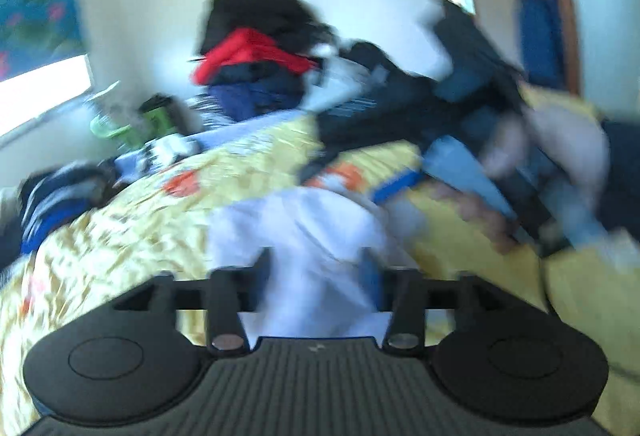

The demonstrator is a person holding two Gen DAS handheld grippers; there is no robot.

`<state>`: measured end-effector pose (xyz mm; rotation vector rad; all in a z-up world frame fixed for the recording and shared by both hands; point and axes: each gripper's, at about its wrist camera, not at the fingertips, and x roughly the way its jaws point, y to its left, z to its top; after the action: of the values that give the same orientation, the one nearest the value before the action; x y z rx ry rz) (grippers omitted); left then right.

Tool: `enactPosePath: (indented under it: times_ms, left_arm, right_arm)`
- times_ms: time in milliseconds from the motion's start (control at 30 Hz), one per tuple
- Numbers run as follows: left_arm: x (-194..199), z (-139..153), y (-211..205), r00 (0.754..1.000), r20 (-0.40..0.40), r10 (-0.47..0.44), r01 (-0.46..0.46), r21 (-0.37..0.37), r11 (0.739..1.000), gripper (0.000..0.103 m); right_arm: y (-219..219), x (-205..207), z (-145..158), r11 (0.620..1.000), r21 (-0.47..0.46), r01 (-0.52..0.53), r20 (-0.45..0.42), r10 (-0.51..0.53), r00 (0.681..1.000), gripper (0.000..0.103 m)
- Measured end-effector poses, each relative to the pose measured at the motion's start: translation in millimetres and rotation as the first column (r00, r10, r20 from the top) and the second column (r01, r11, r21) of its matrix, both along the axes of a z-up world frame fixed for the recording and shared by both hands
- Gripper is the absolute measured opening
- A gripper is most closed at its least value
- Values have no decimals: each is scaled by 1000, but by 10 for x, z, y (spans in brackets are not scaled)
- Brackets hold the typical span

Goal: Fold small clothes

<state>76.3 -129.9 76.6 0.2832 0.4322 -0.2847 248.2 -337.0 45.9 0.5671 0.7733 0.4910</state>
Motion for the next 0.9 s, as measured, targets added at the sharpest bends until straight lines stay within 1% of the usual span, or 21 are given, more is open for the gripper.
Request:
enactPosePath:
  times_ms: [33,100,133,167,200,233,267,300,333,367,400,433,500,567,600,633,667,700,733,800,900]
  left_arm:
    - [73,28,86,1000,-2,24,-24,-45,999,71]
    - [236,-2,157,999,-37,25,-29,-105,994,71]
    - [330,-64,160,997,-81,10,-20,-128,992,71]
    - [433,-144,139,988,-156,-20,-2,-135,991,71]
    - [545,-282,70,967,-246,-70,37,-138,990,71]
    - [573,-397,13,950,-299,-90,50,-141,989,71]
    - [570,-517,-49,942,-323,-91,50,-132,990,73]
    - [490,-579,-117,955,-282,-92,68,-95,993,76]
    - [414,-612,-184,961,-259,-97,86,-54,995,80]
    - [358,-627,-245,964,-247,-100,96,-27,995,81]
    - [311,-604,-267,967,-234,-99,98,-19,995,81]
    - [293,-564,-239,971,-219,-101,97,-27,995,81]
    - [169,-423,-219,984,-143,-109,102,-54,993,81]
    - [116,-342,-258,989,-74,-126,125,-26,992,82]
    - [94,-337,-305,986,-75,-147,147,0,989,82]
    - [99,-361,-327,983,-87,-161,163,18,986,82]
    - [105,-407,-362,981,-99,-166,171,42,984,82]
    - [107,-451,-384,981,-105,-162,170,74,983,82]
    - [90,-476,-395,983,-110,-150,160,91,983,82]
    - [23,-453,-326,980,-126,-152,161,58,985,82]
    - [-80,-419,-103,982,-137,-134,138,19,990,82]
  right_arm:
    - [7,49,4,1000,27,-14,-8,14,1000,89]
    - [58,155,-26,996,82,-44,-46,48,998,93]
    - [96,221,-91,993,101,-69,-96,78,992,96]
    - [126,273,-152,993,94,-77,-138,90,986,94]
    - [139,314,-223,995,73,-72,-161,83,984,93]
    - [124,337,-276,995,68,-75,-150,84,985,89]
    - [92,349,-290,994,65,-82,-118,89,989,87]
    - [53,360,-298,996,50,-75,-115,81,990,84]
    - [5,377,-309,997,51,-62,-129,68,989,75]
    - [-43,391,-292,997,54,-47,-159,55,986,71]
    - [-64,390,-262,998,51,-31,-175,40,984,71]
    - [-61,360,-183,999,37,-9,-169,15,985,75]
    - [12,294,-44,999,40,-27,-117,31,993,79]
    - [120,190,21,984,142,-104,-126,122,984,84]
    - [179,134,20,972,180,-150,-136,176,975,86]
    - [250,56,28,962,187,-199,-125,224,967,86]
    - [310,-3,46,962,156,-222,-116,241,964,87]
    - [375,-62,69,967,87,-240,-114,249,962,86]
    - [429,-115,89,966,16,-258,-117,258,959,82]
    - [456,-228,114,955,-50,-294,-117,287,951,83]
    - [372,-364,113,946,-13,-324,-141,319,937,70]
